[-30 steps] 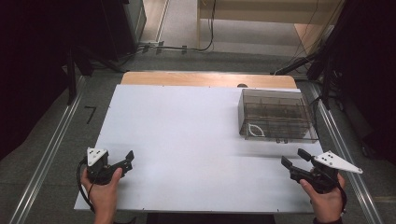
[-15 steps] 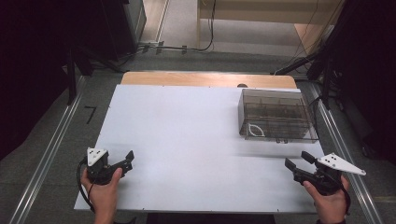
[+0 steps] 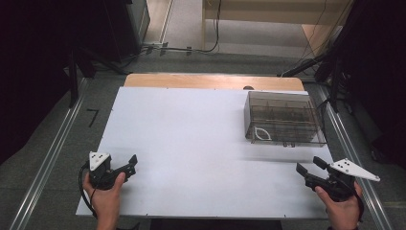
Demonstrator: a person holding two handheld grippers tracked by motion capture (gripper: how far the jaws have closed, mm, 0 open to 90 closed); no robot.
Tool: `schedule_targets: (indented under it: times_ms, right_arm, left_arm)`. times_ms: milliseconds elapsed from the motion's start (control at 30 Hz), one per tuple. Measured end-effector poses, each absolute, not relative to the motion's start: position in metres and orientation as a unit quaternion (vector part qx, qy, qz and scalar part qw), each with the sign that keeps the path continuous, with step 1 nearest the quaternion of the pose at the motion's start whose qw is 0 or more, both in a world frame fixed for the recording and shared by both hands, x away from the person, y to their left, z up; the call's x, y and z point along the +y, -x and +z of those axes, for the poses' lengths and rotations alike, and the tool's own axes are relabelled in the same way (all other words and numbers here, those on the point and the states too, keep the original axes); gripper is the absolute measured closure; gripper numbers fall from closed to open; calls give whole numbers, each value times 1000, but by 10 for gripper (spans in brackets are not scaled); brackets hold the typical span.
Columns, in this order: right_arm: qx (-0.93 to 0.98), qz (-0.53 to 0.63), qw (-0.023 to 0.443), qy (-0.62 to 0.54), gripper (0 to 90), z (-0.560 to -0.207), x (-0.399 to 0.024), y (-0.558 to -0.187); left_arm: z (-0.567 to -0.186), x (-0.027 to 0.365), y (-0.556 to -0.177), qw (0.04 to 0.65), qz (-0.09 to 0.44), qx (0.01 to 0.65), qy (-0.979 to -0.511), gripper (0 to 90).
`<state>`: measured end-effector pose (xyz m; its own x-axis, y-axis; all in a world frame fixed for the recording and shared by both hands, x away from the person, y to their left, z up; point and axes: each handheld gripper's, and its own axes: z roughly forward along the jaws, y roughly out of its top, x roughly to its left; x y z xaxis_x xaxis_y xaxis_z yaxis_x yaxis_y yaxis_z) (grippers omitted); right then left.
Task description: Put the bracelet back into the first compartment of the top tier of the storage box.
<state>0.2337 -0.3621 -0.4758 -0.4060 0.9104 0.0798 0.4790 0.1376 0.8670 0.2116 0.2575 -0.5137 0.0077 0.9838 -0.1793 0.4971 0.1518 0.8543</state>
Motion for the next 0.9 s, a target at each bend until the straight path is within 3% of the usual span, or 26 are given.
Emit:
schedule_targets:
  times_ms: [900]
  right_arm:
    - [710, 415, 251, -511, 257, -485, -380, -234]
  left_arm:
    - [-514, 257, -212, 408, 297, 639, -581, 55]
